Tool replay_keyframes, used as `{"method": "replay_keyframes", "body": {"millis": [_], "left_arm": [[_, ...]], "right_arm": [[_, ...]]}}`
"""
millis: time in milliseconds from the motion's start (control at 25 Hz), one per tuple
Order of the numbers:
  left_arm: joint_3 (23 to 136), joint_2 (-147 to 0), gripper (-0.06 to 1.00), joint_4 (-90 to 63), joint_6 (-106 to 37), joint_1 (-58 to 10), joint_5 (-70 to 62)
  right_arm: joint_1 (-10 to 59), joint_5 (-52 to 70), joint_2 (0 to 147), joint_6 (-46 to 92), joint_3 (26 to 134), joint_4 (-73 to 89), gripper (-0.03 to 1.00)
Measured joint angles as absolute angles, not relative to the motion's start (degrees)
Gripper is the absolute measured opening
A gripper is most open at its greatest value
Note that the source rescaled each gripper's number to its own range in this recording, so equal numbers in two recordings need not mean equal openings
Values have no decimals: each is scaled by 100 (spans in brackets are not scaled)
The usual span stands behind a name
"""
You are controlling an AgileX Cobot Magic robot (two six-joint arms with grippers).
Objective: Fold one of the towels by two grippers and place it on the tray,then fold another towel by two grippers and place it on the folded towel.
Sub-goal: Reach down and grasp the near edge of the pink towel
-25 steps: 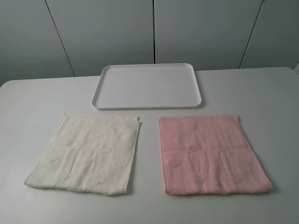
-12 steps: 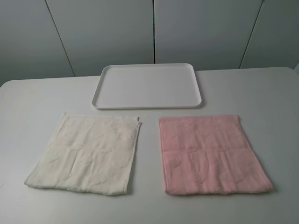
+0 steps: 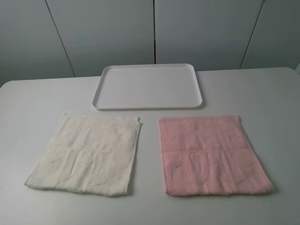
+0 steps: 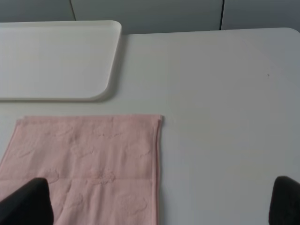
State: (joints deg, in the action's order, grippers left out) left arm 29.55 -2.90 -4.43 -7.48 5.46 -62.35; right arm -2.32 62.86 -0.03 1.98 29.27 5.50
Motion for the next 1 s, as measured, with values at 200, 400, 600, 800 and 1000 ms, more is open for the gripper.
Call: {"method": "replay_keyframes", "body": {"millis": [200,400,600,800,1000], "left_arm": [[3149,-1683,92,-654,-1478,546,-5940],[3691,-3177,92,-1425,-2428,546,-5566],[4413,-4441,92,-1862,-3238,546,-5483],[5046,-5422,92,-2221,-3845,546,-5458],[5499,-6459,92,-2154,-4040,-38,-5380]], "right_arm": [[-232,6303,-9,220,2939,616,100],[-232,6316,125,256,3262,699,100],[-232,6109,1317,834,3469,1225,100],[-232,5719,2844,1632,3844,2084,100],[-232,5866,4580,2510,4625,2631,100]]}}
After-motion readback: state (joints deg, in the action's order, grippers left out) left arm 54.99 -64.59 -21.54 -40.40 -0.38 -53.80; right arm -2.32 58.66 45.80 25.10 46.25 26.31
